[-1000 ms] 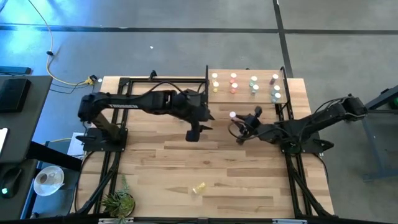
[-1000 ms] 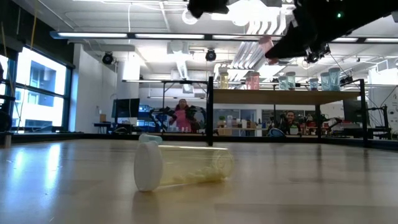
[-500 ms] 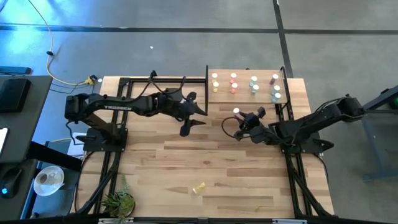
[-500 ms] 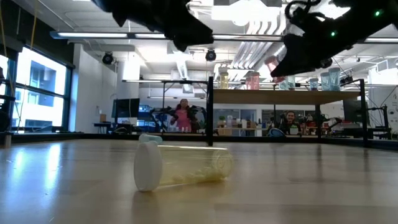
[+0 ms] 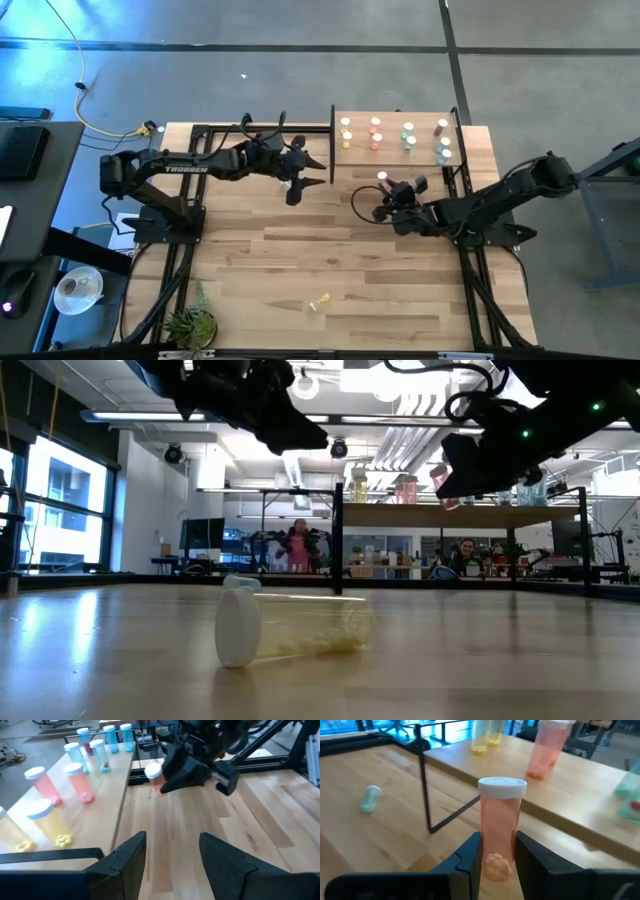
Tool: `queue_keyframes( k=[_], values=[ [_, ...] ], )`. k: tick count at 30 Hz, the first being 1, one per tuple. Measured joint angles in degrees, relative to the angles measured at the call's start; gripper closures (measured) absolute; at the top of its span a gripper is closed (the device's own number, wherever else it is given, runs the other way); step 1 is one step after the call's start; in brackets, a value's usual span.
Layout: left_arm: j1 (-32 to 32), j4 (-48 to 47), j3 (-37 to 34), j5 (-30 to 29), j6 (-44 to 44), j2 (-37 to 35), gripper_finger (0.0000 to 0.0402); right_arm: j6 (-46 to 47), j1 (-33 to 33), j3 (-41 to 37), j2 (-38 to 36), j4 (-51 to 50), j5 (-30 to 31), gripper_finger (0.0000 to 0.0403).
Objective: Pick and place medicine bottles onto shelf by color
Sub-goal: Put the pink pill bottle on the shelf aligned with the other pink pill bottle
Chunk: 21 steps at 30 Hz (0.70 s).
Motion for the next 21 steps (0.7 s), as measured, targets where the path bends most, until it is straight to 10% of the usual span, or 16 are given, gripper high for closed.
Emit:
queue_keyframes(
  k=[21],
  values=[
    [-0.1, 0.1, 0.0, 0.0, 0.6, 0.0, 0.0229, -26.1, -8.3, -3.6, -25.1, -3.8, -8.9, 0.0318]
  ],
)
